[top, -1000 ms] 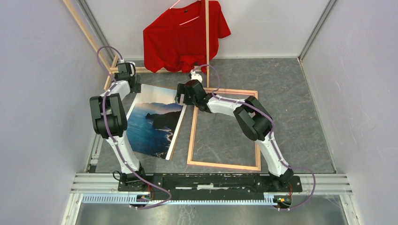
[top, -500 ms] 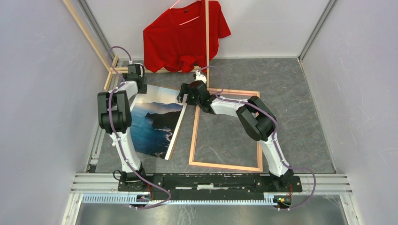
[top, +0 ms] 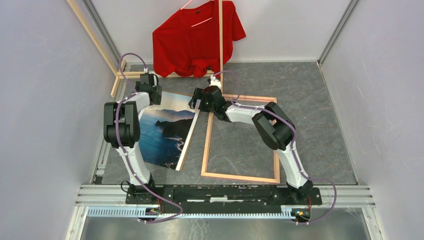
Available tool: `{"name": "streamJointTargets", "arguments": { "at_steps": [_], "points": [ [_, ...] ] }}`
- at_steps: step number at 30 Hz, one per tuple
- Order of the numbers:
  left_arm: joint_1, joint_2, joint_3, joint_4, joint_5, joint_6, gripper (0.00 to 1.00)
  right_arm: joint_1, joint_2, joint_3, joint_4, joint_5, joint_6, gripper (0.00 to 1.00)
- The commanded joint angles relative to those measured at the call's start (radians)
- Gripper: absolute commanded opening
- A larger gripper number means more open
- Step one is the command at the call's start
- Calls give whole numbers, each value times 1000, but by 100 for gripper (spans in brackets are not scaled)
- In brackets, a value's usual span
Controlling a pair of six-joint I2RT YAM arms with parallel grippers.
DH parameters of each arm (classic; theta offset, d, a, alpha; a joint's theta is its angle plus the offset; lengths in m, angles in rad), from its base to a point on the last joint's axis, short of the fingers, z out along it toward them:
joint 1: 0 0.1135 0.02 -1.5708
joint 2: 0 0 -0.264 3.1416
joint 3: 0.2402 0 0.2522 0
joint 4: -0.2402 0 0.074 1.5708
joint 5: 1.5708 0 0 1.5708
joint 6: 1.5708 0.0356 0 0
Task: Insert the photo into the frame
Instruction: Pick up the photo at the center of the board.
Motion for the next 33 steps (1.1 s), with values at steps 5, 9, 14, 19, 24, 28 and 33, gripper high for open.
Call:
{"name": "streamJointTargets", "arguments": {
  "at_steps": [5,9,14,19,24,28,33],
  "points": [
    [-9,22,-50,-127,58,56,86,1,54,35,-31,-43,-18,95],
    [-8,22,-54,-129,50,61,86,6,72,60,-13,-69,-28,93],
    [-9,25,-54,-130,42,68,86,15,71,76,-15,-64,-56,92],
    [-9,26,-53,-129,34,72,86,36,53,98,-48,-14,-108,92],
    [-8,25,-56,-127,28,78,86,50,49,122,-66,5,-141,92],
    [-9,24,-62,-121,23,81,85,56,47,132,-63,3,-152,92],
    [-9,24,-67,-115,21,84,85,57,44,135,-41,-11,-156,92]
  ]
}}
